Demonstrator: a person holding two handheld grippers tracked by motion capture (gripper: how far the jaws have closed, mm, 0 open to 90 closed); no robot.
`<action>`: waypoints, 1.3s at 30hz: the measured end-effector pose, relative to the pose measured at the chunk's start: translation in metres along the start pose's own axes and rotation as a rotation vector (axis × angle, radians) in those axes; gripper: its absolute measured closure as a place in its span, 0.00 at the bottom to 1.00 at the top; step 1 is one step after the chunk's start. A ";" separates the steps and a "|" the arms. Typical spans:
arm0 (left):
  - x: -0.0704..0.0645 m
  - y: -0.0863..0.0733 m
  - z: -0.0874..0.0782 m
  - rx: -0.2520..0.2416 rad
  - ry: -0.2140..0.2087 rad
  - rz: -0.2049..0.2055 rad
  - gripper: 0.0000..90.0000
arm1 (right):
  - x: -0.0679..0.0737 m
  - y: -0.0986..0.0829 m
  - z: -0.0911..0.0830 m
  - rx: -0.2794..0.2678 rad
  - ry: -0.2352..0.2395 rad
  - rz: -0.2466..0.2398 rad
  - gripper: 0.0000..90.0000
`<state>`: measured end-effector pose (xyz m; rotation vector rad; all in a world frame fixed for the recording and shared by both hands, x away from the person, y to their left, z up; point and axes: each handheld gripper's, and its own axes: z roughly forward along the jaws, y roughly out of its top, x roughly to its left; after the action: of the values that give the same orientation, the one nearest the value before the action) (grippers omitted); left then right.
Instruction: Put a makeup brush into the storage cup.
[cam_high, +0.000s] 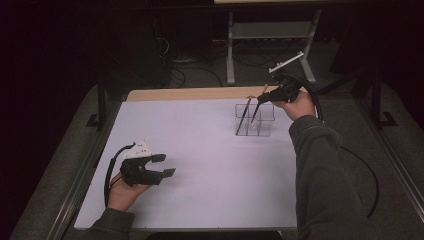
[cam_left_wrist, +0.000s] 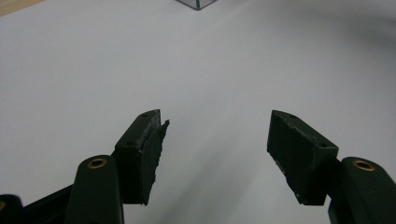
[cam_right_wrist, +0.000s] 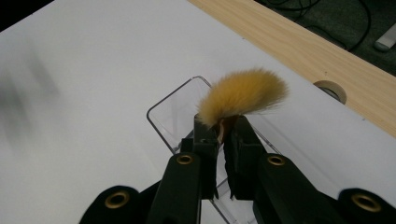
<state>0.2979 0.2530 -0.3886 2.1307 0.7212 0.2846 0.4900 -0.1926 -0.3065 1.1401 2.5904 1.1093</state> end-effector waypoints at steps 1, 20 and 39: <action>0.000 0.000 0.000 0.001 0.000 -0.002 0.39 | 0.000 0.000 0.001 0.000 0.000 -0.007 0.92; 0.001 -0.002 -0.001 0.001 0.006 -0.012 0.39 | 0.003 -0.002 0.010 0.003 0.009 0.003 0.92; 0.001 -0.001 0.000 -0.005 0.005 -0.014 0.39 | 0.000 -0.012 0.020 0.026 0.018 0.022 0.91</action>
<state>0.2982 0.2539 -0.3901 2.1202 0.7371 0.2838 0.4897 -0.1869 -0.3292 1.1724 2.6197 1.0987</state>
